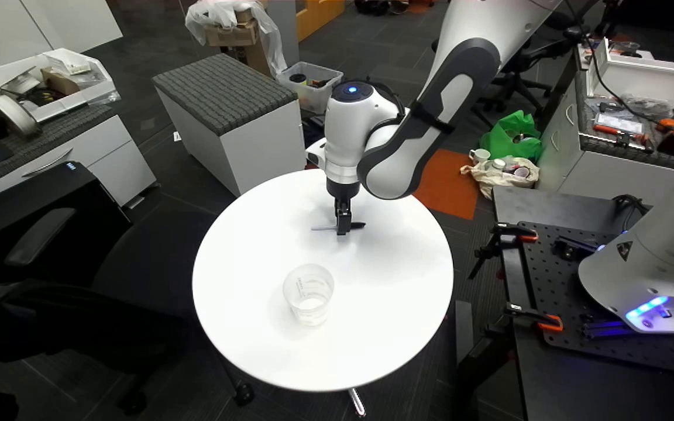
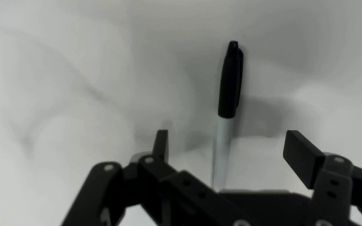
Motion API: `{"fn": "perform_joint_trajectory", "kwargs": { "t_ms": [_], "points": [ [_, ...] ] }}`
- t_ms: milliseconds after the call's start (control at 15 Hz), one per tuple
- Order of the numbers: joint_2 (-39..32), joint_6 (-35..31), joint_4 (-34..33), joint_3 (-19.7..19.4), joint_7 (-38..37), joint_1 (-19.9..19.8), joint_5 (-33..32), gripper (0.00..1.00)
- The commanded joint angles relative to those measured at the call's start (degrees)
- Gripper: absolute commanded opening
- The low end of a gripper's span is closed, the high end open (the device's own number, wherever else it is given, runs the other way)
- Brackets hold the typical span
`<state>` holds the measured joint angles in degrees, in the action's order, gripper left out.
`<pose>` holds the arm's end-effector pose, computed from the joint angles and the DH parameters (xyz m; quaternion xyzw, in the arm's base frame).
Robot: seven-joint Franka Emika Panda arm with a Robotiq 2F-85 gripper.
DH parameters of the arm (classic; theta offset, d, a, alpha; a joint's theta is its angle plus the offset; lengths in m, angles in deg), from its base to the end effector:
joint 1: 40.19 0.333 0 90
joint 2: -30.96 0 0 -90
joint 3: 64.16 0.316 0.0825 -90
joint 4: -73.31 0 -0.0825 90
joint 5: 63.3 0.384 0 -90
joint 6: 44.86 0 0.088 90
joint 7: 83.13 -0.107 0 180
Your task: Take the pen out of the cup and put it on the table, move the cup to the left side of the table, then put the pen in the cup
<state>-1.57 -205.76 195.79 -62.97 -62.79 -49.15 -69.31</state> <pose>0.5702 -0.0725 0.1445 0.9864 0.1556 0.0466 0.0263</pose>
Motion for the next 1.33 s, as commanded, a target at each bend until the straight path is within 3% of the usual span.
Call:
{"fn": "perform_joint_trajectory", "kwargs": {
  "t_ms": [0,200,400,533,600,733,1000,1267],
  "points": [
    [-1.3,-0.4,-1.4,0.9,1.2,-0.8,-0.6,0.86],
    [-2.0,0.0,-2.3,0.7,0.9,-0.6,-0.7,0.86],
    [-2.7,0.3,-3.1,0.6,0.7,-0.4,-0.8,0.77],
    [-3.0,0.3,-3.6,0.6,0.6,-0.4,-0.8,0.63],
    [-3.2,0.4,-3.8,0.7,0.6,-0.4,-0.8,0.47],
    [-3.5,0.5,-4.2,0.8,0.6,-0.4,-0.8,0.30],
    [-3.9,0.7,-4.8,1.0,0.5,-0.2,-0.8,0.02],
    [-4.1,0.9,-5.4,1.1,0.5,-0.2,-0.8,0.03]
  ]
}}
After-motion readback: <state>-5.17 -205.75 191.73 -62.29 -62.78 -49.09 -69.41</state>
